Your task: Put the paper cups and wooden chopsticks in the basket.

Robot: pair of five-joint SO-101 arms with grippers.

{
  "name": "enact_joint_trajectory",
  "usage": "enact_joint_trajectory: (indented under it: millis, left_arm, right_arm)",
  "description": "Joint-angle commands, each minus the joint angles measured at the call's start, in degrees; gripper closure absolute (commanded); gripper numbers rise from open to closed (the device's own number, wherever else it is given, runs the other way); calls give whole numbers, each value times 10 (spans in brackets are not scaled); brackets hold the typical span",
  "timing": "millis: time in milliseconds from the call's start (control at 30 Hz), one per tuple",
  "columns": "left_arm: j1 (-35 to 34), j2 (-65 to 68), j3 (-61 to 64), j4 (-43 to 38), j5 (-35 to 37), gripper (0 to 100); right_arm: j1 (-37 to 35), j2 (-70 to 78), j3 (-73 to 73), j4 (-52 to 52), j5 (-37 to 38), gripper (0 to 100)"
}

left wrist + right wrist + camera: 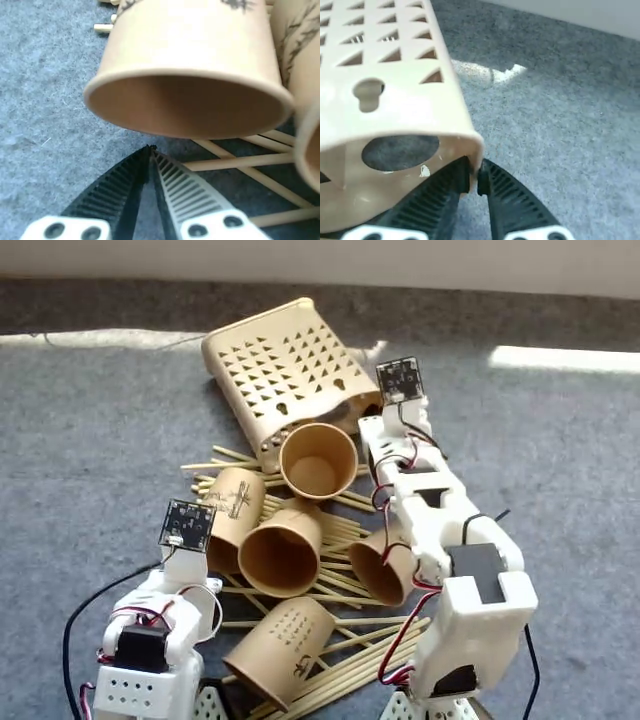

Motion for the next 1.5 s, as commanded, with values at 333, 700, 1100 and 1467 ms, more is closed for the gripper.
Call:
enact_joint_trajectory:
  millis: [333, 700, 1100, 1467]
  left_arm:
    - [6, -4, 11, 3, -6, 986]
    - [6, -4, 11, 3, -6, 986]
    - [6, -4, 11, 3, -6, 986]
    - [6, -4, 11, 3, -6, 986]
  right_arm:
    - [27, -253, 31, 225, -58, 992]
    - [57, -357, -22, 451, -105, 992]
    - [65, -372, -175, 724, -106, 992]
    - [61, -367, -333, 930, -74, 993]
